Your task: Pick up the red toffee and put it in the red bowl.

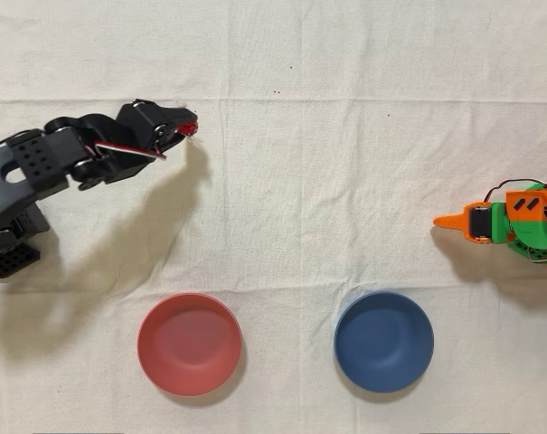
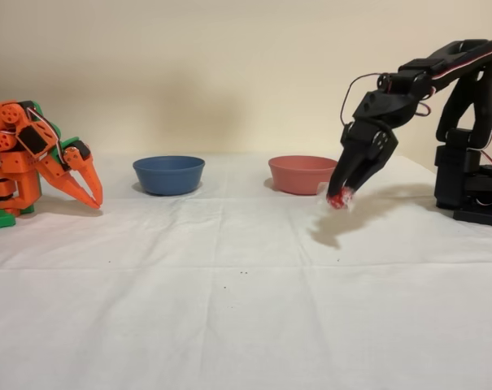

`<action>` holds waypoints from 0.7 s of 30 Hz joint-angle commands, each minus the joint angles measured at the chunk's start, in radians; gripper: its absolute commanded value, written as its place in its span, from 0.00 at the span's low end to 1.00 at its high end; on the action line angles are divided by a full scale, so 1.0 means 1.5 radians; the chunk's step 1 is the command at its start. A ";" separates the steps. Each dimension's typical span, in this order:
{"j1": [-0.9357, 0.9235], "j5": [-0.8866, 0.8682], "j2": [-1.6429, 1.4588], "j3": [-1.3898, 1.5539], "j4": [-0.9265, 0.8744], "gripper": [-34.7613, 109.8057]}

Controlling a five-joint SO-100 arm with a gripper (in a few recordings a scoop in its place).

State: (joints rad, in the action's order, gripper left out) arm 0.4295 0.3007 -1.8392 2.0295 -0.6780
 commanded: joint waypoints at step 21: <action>-0.285 0.138 -0.268 0.020 -0.109 0.31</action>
State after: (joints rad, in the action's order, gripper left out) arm 0.0368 0.4694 -2.1522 2.0555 -0.8253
